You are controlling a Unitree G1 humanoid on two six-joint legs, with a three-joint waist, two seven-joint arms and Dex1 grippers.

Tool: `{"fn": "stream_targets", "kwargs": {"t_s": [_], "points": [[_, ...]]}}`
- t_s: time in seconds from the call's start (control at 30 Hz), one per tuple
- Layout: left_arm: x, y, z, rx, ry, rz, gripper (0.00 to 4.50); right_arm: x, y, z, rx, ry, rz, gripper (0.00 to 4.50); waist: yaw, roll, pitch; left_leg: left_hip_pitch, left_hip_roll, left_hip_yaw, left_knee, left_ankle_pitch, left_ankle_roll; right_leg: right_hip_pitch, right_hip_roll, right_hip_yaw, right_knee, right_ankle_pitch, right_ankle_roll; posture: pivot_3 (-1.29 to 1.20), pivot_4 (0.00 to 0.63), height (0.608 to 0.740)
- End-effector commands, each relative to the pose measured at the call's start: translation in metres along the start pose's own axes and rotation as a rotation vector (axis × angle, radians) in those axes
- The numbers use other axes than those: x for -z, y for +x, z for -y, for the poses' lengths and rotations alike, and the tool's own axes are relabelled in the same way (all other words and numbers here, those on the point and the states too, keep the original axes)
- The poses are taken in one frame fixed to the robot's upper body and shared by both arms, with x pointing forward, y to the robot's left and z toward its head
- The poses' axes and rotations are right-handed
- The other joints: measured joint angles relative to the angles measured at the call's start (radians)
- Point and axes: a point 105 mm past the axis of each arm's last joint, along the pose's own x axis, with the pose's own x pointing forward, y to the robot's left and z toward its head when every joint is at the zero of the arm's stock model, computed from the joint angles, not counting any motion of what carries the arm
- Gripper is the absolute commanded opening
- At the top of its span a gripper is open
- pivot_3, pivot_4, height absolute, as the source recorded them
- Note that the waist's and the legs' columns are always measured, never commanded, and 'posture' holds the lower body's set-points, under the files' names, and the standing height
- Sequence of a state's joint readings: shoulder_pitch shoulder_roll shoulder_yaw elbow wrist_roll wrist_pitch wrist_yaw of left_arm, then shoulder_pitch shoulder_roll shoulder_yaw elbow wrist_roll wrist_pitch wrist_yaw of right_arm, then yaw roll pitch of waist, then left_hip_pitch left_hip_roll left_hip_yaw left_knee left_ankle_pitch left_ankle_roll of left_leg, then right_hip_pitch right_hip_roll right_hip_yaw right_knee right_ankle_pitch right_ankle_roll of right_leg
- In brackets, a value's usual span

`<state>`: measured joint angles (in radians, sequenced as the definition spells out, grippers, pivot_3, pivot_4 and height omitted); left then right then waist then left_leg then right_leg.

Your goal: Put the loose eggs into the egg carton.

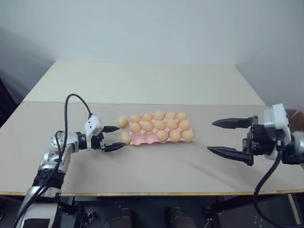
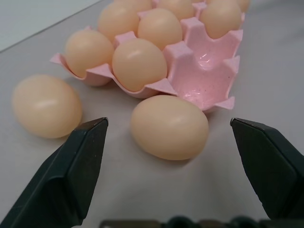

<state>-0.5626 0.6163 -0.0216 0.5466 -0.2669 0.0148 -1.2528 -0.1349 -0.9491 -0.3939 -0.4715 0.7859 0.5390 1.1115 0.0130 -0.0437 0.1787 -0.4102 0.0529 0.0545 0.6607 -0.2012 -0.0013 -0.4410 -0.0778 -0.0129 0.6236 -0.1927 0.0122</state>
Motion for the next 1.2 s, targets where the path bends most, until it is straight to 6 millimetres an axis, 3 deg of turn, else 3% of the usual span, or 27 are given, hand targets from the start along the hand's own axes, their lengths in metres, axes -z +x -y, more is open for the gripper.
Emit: {"fn": "stream_targets", "kwargs": {"t_s": [0.03,0.33,0.43,0.57,0.63,0.83,0.97,1.2], "points": [[-0.005,0.009,-0.007,0.018,0.076,-0.007,4.49,-0.014,-0.004,-0.002,0.016,-0.046,0.013,4.5,0.001,0.0,0.0,0.0,0.0,0.0,0.0,0.0,0.0,0.0,0.0,0.0,0.0,0.0,0.0,0.0,0.15,0.74],[0.001,0.021,-0.007,0.091,0.084,-0.051,4.49,-0.016,-0.005,-0.004,0.028,-0.053,0.014,4.5,-0.002,0.0,0.0,0.0,0.0,0.0,0.0,0.0,0.0,0.0,0.0,0.0,0.0,0.002,0.004,0.0,0.15,0.74],[0.002,0.02,-0.008,0.085,0.082,-0.043,3.84,-0.017,-0.006,-0.004,0.037,-0.055,0.015,4.5,-0.001,0.0,0.0,0.0,0.0,0.0,0.0,0.0,0.0,0.0,0.0,0.0,0.0,0.002,0.004,0.0,0.15,0.74],[-0.001,0.017,-0.011,0.061,0.069,-0.02,2.56,-0.016,-0.006,-0.003,0.044,-0.053,0.017,4.5,-0.001,0.0,0.0,0.0,0.0,-0.001,0.0,0.0,0.0,0.0,0.0,0.0,0.0,0.002,0.004,0.0,0.15,0.74],[-0.004,0.014,-0.013,0.045,0.057,-0.011,2.26,-0.016,-0.006,-0.003,0.046,-0.053,0.018,4.5,-0.001,0.0,0.0,-0.001,0.0,-0.001,0.0,0.0,0.0,0.0,0.0,0.0,0.0,0.002,0.004,0.0,0.15,0.74],[-0.015,-0.004,-0.01,0.081,0.066,0.007,2.26,-0.014,-0.004,-0.001,0.049,-0.053,0.021,4.5,-0.004,0.0,0.0,0.0,0.0,-0.001,0.0,0.0,0.0,0.0,0.0,0.0,0.0,0.002,0.004,0.0,0.15,0.74],[-0.037,-0.012,-0.002,0.16,0.085,0.051,2.26,-0.013,-0.003,-0.001,0.048,-0.054,0.025,4.5,-0.002,0.0,0.0,0.0,0.0,-0.001,0.0,0.0,0.0,0.0,0.0,0.0,0.0,0.002,0.004,0.0,0.15,0.74],[-0.061,0.026,0.014,0.237,0.116,0.129,2.26,-0.013,-0.002,0.0,0.056,-0.06,0.026,4.5,0.006,0.0,0.0,0.0,-0.001,-0.001,0.001,0.0,0.0,0.001,-0.001,0.0,0.0,0.001,0.002,0.0,0.15,0.74]]}}
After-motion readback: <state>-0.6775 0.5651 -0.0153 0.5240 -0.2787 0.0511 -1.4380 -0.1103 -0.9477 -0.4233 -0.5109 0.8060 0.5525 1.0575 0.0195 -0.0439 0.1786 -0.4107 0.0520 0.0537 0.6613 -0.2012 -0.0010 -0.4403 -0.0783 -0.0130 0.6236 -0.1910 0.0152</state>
